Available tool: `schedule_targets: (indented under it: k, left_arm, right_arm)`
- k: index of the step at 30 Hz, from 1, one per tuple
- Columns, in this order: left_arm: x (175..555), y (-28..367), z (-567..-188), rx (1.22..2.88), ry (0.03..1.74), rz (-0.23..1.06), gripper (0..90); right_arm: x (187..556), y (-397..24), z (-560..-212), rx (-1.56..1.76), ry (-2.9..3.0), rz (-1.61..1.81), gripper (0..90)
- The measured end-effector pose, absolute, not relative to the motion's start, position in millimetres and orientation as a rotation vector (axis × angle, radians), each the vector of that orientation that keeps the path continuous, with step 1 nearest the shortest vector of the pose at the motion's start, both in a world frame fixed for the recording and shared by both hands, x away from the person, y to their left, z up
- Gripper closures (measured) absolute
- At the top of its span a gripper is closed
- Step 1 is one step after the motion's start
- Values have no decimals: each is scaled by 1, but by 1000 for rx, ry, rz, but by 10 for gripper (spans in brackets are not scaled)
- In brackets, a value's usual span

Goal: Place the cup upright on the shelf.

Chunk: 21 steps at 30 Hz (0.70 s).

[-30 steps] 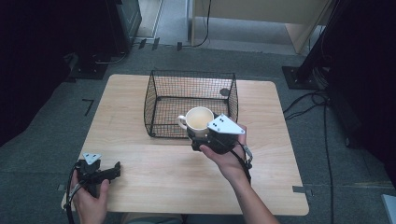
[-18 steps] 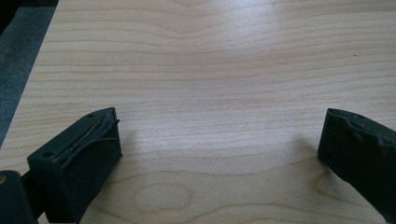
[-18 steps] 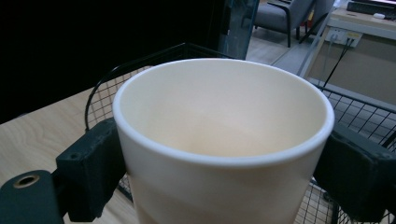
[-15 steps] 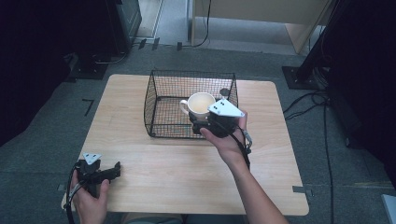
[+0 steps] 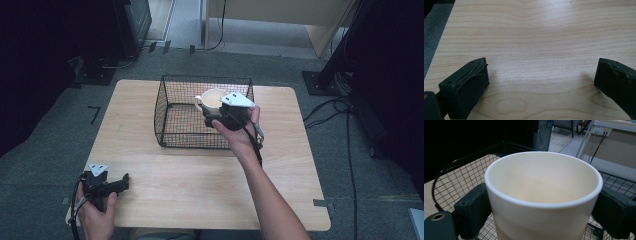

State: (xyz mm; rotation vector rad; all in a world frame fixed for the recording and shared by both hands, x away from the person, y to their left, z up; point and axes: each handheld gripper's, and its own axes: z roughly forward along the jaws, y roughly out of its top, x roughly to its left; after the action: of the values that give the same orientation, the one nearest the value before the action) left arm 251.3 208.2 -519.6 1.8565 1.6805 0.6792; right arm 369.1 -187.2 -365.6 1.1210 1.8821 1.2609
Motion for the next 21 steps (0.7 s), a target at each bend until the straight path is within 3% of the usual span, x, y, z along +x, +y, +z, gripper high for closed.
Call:
schedule_targets:
  k: [21]
  left_arm:
    - [251, 208, -520, 1858, 1680, 679, 0]
  right_arm:
    - [452, -195, -398, 1114, 1991, 1285, 95]
